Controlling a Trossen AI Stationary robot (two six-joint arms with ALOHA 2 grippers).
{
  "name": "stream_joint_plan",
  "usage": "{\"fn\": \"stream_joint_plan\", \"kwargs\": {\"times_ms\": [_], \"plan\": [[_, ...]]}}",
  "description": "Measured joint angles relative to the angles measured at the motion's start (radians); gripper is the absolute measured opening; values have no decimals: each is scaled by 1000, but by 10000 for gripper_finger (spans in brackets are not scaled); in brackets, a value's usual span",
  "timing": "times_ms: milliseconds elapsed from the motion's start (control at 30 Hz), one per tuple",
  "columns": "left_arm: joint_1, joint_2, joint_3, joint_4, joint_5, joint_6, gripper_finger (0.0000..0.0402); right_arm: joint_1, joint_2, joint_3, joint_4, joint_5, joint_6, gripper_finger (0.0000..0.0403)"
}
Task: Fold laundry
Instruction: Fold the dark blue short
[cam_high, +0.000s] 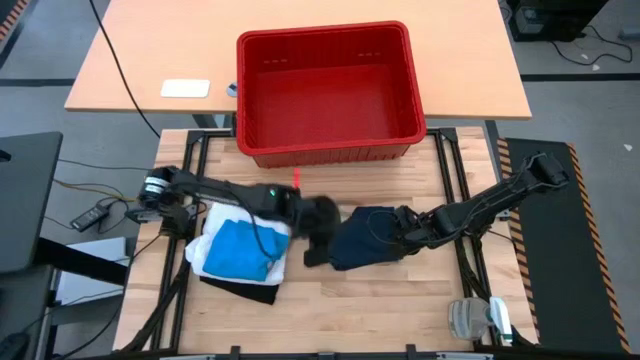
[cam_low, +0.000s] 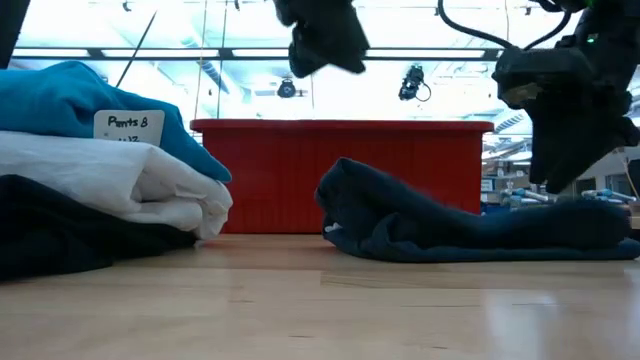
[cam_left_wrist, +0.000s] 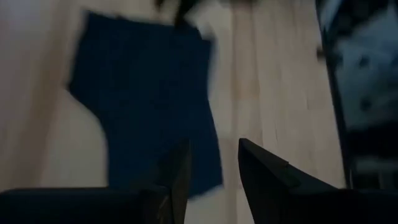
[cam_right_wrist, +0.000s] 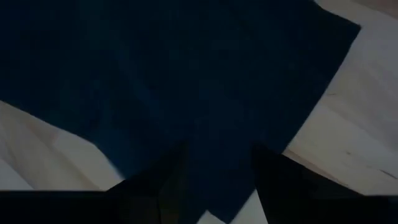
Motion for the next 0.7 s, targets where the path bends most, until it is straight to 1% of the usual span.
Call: {"fn": "stream_joint_plan", "kwargs": {"times_ms": [133, 233, 367, 433, 567, 633, 700], "plan": [[74, -15, 1, 7, -3, -59, 137, 0, -3, 0, 33, -6, 33, 182], [112, 26, 1, 29, 3, -56, 137, 9, -2, 0, 28, -36, 96, 182], [143, 108, 0, 89, 96, -68, 142, 24, 8, 0, -29, -38, 223, 183], [154, 151, 0, 131, 119, -80, 149, 14, 10, 0, -49, -32, 264, 183], [166, 252, 0, 192, 125, -97, 167, -24, 9, -1, -46, -55, 238, 183], [166, 300, -1, 214, 126, -103, 172, -31, 16, 0, -34, -46, 204, 183], [166, 345, -1, 207, 127, -143, 173, -47, 37, 0, -32, -30, 151, 183]]}}
